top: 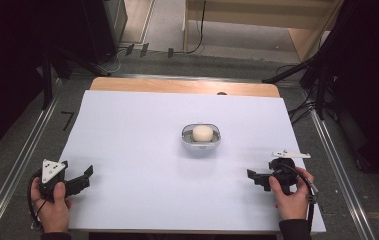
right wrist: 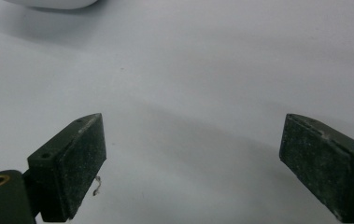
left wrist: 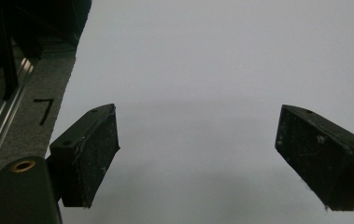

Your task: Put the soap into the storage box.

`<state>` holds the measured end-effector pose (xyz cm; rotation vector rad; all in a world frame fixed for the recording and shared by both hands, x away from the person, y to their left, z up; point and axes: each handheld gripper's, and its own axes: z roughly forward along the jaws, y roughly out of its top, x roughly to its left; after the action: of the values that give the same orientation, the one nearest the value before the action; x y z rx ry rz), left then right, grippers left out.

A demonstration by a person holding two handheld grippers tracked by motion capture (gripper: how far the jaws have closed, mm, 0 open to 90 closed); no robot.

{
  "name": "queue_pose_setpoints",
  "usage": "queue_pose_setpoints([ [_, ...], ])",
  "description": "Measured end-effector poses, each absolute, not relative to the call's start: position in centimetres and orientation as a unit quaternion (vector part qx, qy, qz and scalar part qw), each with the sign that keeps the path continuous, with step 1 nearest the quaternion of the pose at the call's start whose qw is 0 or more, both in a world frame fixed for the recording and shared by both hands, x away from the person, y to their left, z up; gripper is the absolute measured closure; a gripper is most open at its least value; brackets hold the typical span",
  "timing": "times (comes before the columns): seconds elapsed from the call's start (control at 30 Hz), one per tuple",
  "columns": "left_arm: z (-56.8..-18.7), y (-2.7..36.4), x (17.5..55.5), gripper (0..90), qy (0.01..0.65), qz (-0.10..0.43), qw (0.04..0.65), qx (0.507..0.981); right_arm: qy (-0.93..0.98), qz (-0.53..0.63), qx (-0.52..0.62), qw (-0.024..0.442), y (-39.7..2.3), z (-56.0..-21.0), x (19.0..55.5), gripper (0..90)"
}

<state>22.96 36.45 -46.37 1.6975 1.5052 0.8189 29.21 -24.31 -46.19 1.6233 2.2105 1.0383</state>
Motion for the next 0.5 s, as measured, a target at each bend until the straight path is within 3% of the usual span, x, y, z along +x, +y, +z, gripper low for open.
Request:
queue_pose_setpoints([
  [0.5, -46.4, 36.4, 22.9, 14.5, 0.582, 0.318, 0.357, 0.658, 0.727, 0.353, 0.577, 0.115, -27.7, -47.6, 27.4, 8.2],
])
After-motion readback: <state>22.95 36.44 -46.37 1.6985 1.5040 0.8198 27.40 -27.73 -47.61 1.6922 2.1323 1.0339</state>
